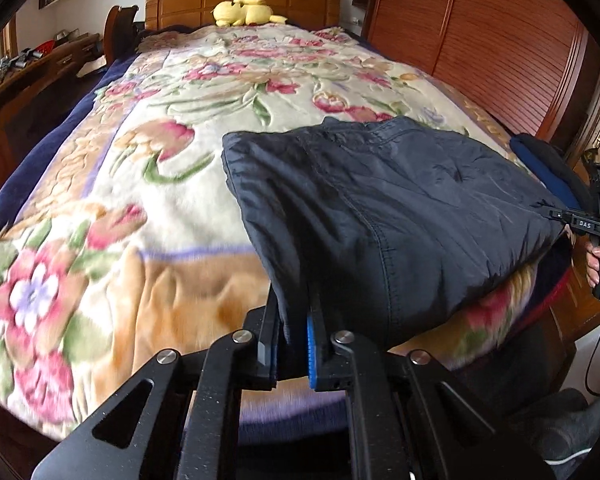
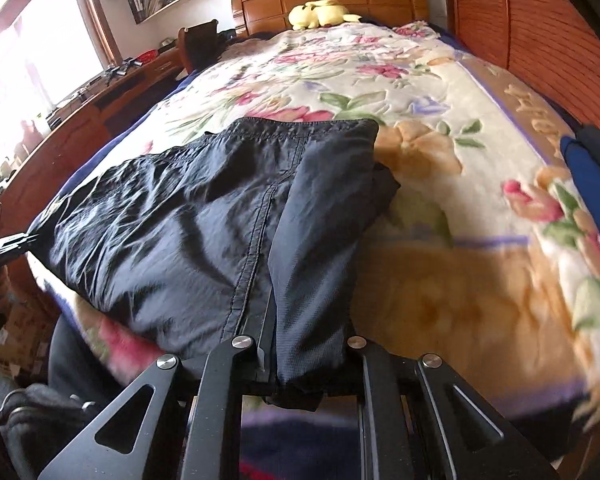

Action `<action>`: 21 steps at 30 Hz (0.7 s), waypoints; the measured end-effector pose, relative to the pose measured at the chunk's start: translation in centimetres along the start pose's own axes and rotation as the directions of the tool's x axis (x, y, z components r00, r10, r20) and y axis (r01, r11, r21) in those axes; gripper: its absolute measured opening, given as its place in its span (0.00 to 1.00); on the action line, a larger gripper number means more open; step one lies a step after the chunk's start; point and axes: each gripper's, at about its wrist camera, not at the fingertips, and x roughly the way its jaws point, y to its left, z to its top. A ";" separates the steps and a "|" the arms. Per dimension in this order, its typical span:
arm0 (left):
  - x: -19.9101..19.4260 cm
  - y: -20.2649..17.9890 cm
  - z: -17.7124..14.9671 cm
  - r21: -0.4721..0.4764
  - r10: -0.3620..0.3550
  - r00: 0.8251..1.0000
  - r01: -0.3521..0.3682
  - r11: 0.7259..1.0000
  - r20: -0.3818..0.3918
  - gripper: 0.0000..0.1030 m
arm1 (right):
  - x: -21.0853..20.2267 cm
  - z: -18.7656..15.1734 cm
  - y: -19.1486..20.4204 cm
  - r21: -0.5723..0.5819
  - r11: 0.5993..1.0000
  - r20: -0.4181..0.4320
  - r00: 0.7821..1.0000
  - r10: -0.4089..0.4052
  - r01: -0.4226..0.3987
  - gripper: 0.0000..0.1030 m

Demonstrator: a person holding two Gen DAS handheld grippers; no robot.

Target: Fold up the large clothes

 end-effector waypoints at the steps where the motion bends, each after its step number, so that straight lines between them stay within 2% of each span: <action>1: 0.3 -0.1 -0.3 0.005 0.013 1.000 -0.013 1.000 -0.018 0.11 | 0.0 -0.2 -0.3 0.009 1.000 -0.011 1.000 0.002 -0.002 0.15; 4: 1.2 -0.3 -0.4 0.026 0.046 0.998 -0.045 0.999 -0.041 0.12 | 0.8 -0.3 -1.0 0.011 0.999 -0.036 0.999 -0.039 0.040 0.22; 6: 1.4 0.0 0.0 0.023 0.047 0.998 -0.046 0.999 -0.047 0.16 | 1.3 0.4 -1.4 0.020 0.998 -0.046 0.997 -0.066 0.067 0.38; 7: 1.4 0.2 0.4 0.019 0.049 0.998 -0.048 0.999 -0.038 0.17 | 1.4 1.0 -1.8 0.022 0.996 -0.046 0.995 -0.085 0.086 0.42; 9: 0.8 0.4 0.8 0.017 0.061 0.998 -0.060 0.998 -0.018 0.28 | 1.2 2.1 -1.5 0.016 0.992 -0.032 0.992 -0.122 0.123 0.47; 11: 0.5 0.8 1.6 0.007 0.061 0.998 -0.061 0.998 0.006 0.33 | 1.1 3.6 -1.8 0.001 0.991 -0.004 0.991 -0.137 0.137 0.48; 14: 0.8 0.9 3.2 -0.007 0.046 0.998 -0.045 0.999 0.030 0.35 | 1.8 6.2 -1.9 -0.021 0.990 0.029 0.990 -0.135 0.136 0.48; 18: 1.9 0.2 5.4 -0.009 0.025 0.998 -0.024 1.000 0.057 0.38 | 4.1 9.4 -1.2 -0.042 0.995 0.039 0.995 -0.092 0.094 0.48; 19: 2.4 -0.1 6.0 -0.004 0.014 0.998 -0.014 1.000 0.059 0.41 | 5.3 10.5 -0.8 -0.047 0.996 0.033 0.997 -0.069 0.070 0.48; 20: 2.8 -0.5 6.4 0.000 0.006 0.998 -0.006 1.000 0.060 0.50 | 6.5 11.3 -0.4 -0.053 0.998 0.025 0.999 -0.044 0.045 0.48; 21: 3.1 -0.8 6.6 0.005 -0.004 0.998 0.003 1.000 0.060 0.53 | 7.5 11.6 0.1 -0.061 0.998 0.015 1.000 -0.022 0.023 0.48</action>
